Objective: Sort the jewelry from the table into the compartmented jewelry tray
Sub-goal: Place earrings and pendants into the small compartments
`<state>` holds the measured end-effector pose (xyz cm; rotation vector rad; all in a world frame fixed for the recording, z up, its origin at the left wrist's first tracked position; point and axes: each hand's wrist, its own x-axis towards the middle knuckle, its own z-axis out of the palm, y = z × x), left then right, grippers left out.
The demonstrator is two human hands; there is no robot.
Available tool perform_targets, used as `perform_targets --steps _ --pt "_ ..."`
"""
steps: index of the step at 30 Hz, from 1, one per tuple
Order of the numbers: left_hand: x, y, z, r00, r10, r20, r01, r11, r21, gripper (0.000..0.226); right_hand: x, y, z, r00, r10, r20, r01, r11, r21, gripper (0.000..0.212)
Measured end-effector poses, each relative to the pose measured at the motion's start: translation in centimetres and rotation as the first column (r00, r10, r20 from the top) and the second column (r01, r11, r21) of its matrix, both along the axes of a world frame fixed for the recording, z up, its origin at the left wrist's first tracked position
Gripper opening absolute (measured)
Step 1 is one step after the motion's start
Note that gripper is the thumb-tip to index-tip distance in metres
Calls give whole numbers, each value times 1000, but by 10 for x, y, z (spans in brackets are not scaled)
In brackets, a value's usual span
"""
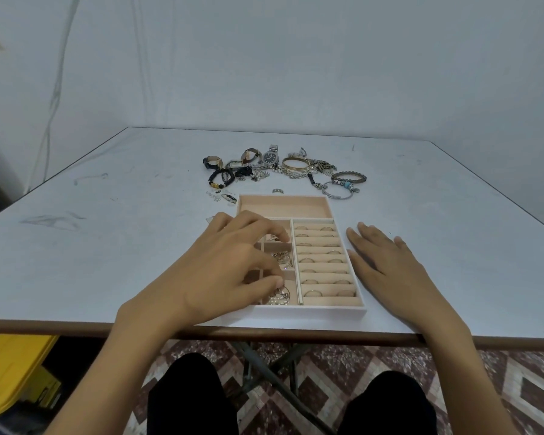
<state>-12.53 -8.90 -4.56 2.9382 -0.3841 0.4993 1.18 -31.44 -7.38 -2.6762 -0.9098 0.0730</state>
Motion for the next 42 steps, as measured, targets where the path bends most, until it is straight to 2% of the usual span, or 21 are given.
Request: perform_targets --steps 4,8,11,14,17,19,21,24,26,30,33,37,42 --pt "3 2 2 999 -15 41 18 997 -76 33 0 0 0 1000 0 8 0 1000 -5 55" --pt "17 18 7 998 -29 61 46 950 -308 23 0 0 -1 1000 3 8 -3 1000 -1 55" --pt "36 34 8 998 25 49 1 886 -463 16 0 0 0 1000 -1 7 1 1000 -1 54" --pt "59 49 7 991 132 10 -99 789 -607 12 0 1 1 1000 -15 4 15 1000 23 54" --pt "80 59 2 961 275 -42 -214 632 -745 9 1 1 5 1000 -24 -4 24 999 36 53" --pt "92 67 -2 924 372 -89 -292 537 -791 8 4 1 10 999 -39 1 39 998 49 51" --pt "103 76 -6 887 439 -145 -372 492 -787 7 10 2 18 998 -56 -7 56 996 73 43" --pt "112 87 -8 845 497 -200 -464 492 -737 9 26 9 33 992 -101 -69 109 988 111 24" --pt "117 91 -8 829 518 -211 -495 503 -708 10 41 17 45 986 -138 -95 148 983 109 19" --pt "129 97 -8 816 539 -209 -525 538 -660 13 71 46 66 984 -146 -100 160 976 148 17" --pt "140 98 -12 820 538 -198 -533 588 -608 7 90 78 78 991 -127 -48 134 975 176 15" --pt "155 99 -16 819 542 -190 -556 666 -497 10 107 120 85 997 -70 -12 71 991 115 17" --pt "171 104 -13 833 547 -86 -535 755 -378 6 113 162 72 999 24 -38 -21 997 69 20"
